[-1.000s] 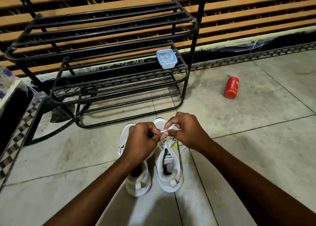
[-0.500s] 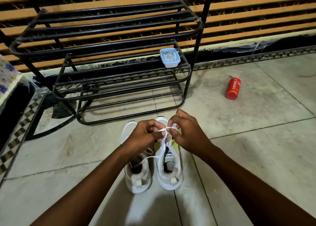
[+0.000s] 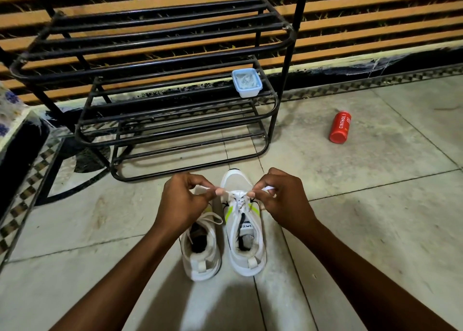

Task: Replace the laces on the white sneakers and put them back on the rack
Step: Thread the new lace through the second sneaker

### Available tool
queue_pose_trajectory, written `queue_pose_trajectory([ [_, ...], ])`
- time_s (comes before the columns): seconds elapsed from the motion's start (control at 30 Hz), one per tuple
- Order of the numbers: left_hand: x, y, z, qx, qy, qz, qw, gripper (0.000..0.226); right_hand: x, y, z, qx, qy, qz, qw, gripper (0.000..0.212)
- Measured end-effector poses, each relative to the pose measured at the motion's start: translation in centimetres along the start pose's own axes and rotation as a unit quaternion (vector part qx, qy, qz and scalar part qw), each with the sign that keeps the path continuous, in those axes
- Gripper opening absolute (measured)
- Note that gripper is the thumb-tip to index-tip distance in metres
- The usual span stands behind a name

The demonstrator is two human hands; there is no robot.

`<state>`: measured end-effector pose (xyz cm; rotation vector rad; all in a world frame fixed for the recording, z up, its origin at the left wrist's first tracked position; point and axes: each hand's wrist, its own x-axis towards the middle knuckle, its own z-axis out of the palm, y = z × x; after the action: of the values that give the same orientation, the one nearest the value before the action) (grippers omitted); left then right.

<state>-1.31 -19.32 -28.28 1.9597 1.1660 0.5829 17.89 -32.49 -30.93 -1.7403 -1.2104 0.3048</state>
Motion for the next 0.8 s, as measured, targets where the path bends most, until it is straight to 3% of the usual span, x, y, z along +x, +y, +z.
queue_pose_trajectory([
  [0.17,-1.7,-1.9,0.4,0.036,0.075,-0.074,0.994,0.020,-1.9,1.0,-1.4,-0.024,0.032,0.129,0.991,0.023],
  [0.27,-2.7,-2.6,0.9,0.120,0.107,-0.104,0.981,0.025,-2.8,1.5,-2.3,-0.058,0.041,0.175,0.982,0.028],
  [0.37,-3.1,-3.6,1.2,0.193,0.106,-0.098,0.971,0.030,-3.6,1.6,-3.1,-0.092,0.045,0.204,0.974,0.024],
  [0.57,-3.2,-4.2,2.1,0.297,0.115,-0.036,0.947,0.016,-4.2,1.7,-3.3,-0.105,0.041,0.237,0.965,0.020],
  [0.8,-3.2,-4.8,2.6,0.346,0.125,-0.003,0.930,0.013,-4.3,2.0,-3.2,-0.116,0.047,0.255,0.959,0.019],
])
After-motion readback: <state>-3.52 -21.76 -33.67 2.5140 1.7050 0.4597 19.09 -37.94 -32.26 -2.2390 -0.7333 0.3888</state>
